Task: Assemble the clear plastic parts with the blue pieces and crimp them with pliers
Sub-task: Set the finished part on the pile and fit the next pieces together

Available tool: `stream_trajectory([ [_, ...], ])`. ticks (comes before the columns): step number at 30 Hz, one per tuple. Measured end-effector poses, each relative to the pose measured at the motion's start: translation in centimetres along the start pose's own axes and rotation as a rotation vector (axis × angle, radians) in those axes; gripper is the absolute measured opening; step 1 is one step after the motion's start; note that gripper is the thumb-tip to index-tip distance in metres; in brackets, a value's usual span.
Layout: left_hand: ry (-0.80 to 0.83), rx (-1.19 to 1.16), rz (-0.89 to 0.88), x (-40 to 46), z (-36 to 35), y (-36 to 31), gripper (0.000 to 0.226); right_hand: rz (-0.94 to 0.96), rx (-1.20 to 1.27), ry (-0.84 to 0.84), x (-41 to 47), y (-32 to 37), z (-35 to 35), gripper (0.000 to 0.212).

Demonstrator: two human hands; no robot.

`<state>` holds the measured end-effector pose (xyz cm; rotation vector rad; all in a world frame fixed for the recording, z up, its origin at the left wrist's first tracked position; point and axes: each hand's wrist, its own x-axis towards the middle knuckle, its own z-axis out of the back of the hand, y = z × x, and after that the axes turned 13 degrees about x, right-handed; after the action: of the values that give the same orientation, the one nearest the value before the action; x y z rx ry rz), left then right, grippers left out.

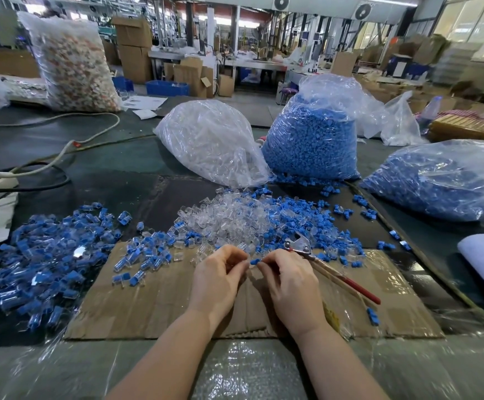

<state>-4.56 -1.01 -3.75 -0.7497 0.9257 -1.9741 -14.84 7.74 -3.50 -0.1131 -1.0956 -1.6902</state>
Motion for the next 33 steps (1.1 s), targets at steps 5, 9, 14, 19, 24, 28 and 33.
stream_trajectory([
  [5, 0.030, -0.052, 0.012, 0.10, 0.17, -0.01, 0.018, 0.042, -0.036, 0.002, 0.10, 0.21, 0.03, 0.015],
  [9, 0.052, -0.076, 0.009, -0.01, 0.18, -0.09, 0.018, 0.100, -0.105, 0.022, 0.09, 0.44, 0.01, 0.023],
  [14, 0.057, -0.013, -0.018, -0.06, 0.28, -0.10, 0.021, 0.101, -0.127, 0.044, -0.03, 0.16, -0.07, 0.023],
  [19, 0.044, -0.004, -0.011, -0.11, 0.25, -0.23, 0.023, 0.089, -0.029, 0.074, -0.17, 0.00, 0.03, 0.010],
  [24, 0.050, 0.008, -0.031, -0.09, 0.22, -0.21, 0.022, 0.089, 0.016, 0.104, -0.10, -0.03, 0.20, 0.019],
  [28, 0.055, 0.011, -0.023, -0.07, 0.28, -0.22, 0.018, 0.104, 0.025, 0.098, -0.06, 0.08, 0.16, 0.016],
  [33, 0.058, -0.015, -0.023, -0.08, 0.34, -0.29, 0.011, 0.115, 0.040, 0.063, 0.11, 0.19, 0.12, 0.014],
])
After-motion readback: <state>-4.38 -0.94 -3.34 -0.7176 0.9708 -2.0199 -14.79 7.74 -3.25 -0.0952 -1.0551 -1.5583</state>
